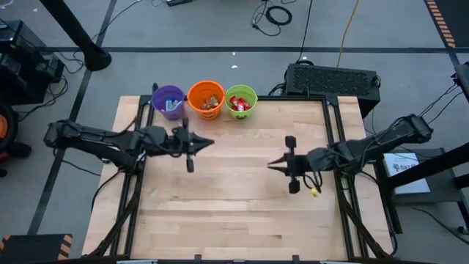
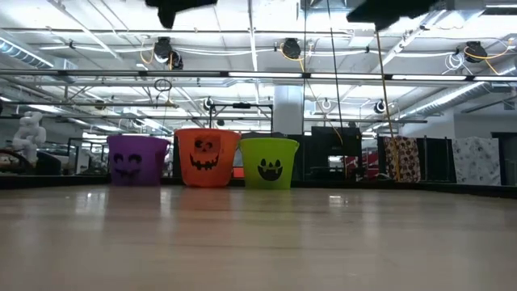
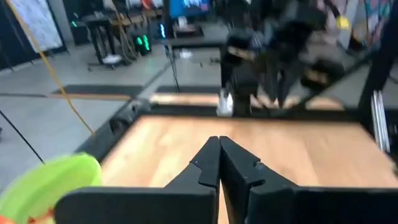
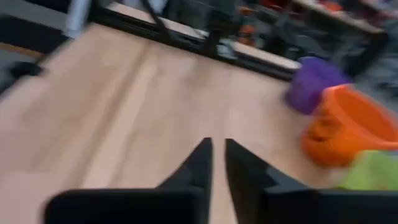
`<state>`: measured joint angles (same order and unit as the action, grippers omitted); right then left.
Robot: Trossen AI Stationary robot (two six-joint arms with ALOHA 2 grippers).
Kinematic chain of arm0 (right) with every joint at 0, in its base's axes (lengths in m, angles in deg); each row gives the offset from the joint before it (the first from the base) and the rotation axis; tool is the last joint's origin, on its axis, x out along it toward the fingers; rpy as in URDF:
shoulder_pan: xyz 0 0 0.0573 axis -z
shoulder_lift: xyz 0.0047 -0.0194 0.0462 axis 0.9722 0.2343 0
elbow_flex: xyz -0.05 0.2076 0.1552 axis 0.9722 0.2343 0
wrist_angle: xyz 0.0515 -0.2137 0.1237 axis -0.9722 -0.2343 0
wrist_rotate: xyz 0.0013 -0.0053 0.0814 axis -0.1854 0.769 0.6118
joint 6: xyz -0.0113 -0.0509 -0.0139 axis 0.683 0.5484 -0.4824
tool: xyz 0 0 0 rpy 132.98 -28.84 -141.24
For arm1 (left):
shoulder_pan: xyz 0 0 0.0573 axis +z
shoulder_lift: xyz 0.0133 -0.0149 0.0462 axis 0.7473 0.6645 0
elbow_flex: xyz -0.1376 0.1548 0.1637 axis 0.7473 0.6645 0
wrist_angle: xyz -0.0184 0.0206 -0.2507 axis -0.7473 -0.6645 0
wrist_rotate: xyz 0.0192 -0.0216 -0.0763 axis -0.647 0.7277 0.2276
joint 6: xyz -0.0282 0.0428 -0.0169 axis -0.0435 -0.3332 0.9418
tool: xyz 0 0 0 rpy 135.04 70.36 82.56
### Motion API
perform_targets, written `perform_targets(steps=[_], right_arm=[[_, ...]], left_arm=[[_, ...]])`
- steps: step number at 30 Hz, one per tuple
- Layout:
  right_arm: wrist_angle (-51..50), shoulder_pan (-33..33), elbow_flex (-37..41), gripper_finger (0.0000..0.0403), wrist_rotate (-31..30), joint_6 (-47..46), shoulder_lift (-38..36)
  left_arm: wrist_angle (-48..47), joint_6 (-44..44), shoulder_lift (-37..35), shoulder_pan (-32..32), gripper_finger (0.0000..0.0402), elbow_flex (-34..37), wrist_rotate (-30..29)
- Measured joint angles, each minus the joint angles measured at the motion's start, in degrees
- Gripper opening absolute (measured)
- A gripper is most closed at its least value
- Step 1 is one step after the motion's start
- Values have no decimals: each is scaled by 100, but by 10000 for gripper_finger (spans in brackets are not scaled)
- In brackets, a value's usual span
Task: Sort candy by brand, put in halloween buckets
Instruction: Return to Home Position
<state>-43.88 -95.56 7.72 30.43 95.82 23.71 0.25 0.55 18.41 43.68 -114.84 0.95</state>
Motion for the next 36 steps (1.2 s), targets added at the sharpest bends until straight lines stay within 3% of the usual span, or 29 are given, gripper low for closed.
perform_targets(steps=[3, 12, 15, 22, 30, 36], right_arm=[[582, 155, 630, 8, 565, -191, -239], [2826, 159, 2859, 2, 92, -420, -1295], [3364, 157, 3462, 3, 91, -488, -1536], [4123, 157, 4298, 1, 358, -828, -1830], [4043, 155, 4305, 0, 615, -1049, -1905], [4001, 155, 4305, 0, 761, -1149, -1908]], left_arm=[[262, 20, 45, -171, 9, 399, -6], [3845, 164, 64, -510, 4, 2528, -233], [4478, 223, 62, -524, 4, 3048, -351], [4543, 451, 50, -524, 4, 3511, -361], [4280, 436, 51, -516, 4, 3813, -326], [4762, 454, 55, -511, 4, 4276, -303]])
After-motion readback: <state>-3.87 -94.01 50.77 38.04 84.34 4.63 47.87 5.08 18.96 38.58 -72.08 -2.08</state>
